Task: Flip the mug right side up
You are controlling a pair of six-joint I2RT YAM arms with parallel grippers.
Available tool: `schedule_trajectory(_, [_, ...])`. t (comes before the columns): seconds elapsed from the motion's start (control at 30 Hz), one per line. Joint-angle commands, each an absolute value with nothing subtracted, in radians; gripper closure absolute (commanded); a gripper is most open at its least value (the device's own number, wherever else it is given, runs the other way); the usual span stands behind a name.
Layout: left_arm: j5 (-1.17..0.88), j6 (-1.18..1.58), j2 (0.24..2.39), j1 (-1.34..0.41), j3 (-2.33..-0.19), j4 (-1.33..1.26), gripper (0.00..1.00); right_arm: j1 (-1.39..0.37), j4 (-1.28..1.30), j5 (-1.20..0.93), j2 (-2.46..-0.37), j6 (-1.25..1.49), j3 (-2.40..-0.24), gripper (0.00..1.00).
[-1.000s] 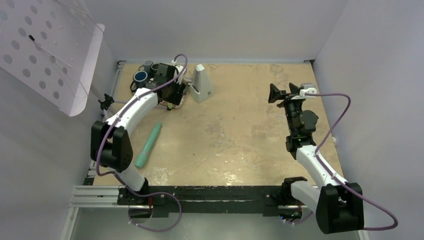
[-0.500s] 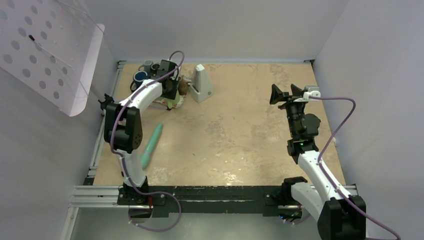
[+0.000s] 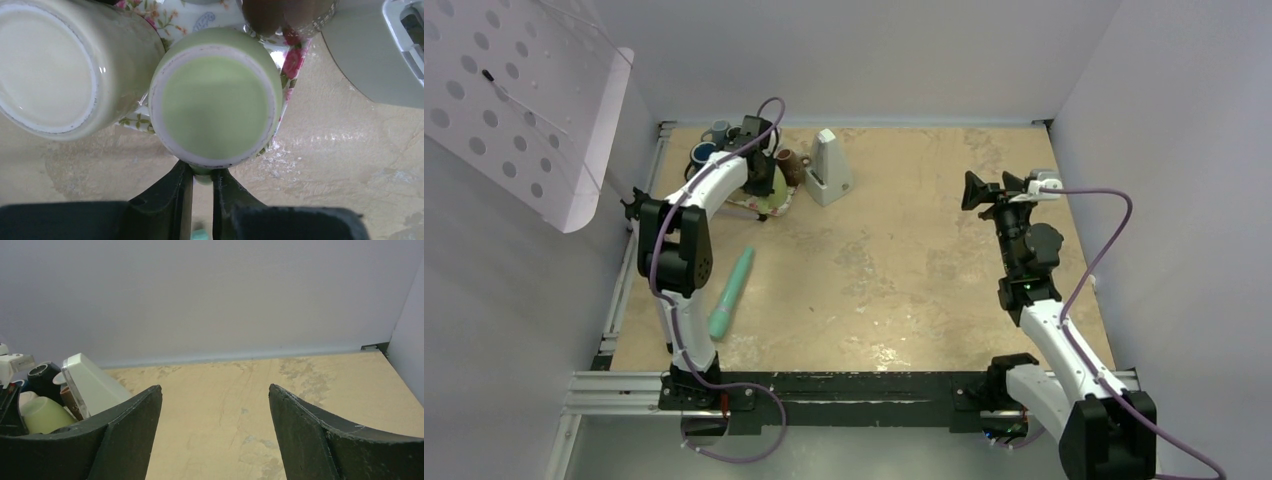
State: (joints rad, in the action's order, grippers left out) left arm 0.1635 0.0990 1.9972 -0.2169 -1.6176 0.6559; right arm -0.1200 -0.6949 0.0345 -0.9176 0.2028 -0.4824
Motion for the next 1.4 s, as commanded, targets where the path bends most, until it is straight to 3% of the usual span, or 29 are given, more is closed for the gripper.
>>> schedule_trajectory(0.0, [0.079, 0.164, 1.944, -0.192, -1.669, 0.77, 1.0, -0.131, -0.657, 0.023, -0.876, 0.227, -0.554, 0.18])
schedule_trajectory(0.17, [-0.044, 0.236, 1.813, -0.17, -1.662, 0.839, 1.0, -0.189, -0.573, -0.084, -0.924, 0.32, -0.63, 0.16])
schedule_trajectory(0.43, [-0.294, 0.389, 1.692, -0.166, -1.677, 0.917, 1.0, -0.398, -0.682, -0.314, -1.256, 0.625, -0.767, 0.01])
schedule_trajectory(0.7, [-0.517, 0.542, 1.684, -0.186, -1.708, 0.924, 1.0, -0.428, -0.892, -0.616, -1.618, 0.839, -0.895, 0.01])
schedule_trajectory(0.97, [-0.601, 0.621, 1.696, -0.215, -1.718, 0.869, 1.0, -0.444, -1.159, -0.729, -1.877, 1.097, -0.987, 0.03])
schedule_trajectory(1.23, [-0.664, 0.654, 1.686, -0.238, -1.663, 0.818, 1.0, -0.485, -1.249, -0.728, -1.974, 1.195, -1.109, 0.1])
schedule_trajectory(1.3, [-0.68, 0.668, 1.686, -0.247, -1.637, 0.8, 1.0, -0.499, -1.3, -0.736, -2.002, 1.232, -1.151, 0.18])
schedule_trajectory(1.37, [-0.687, 0.675, 1.686, -0.251, -1.616, 0.788, 1.0, -0.509, -1.353, -0.756, -2.027, 1.269, -1.191, 0.36])
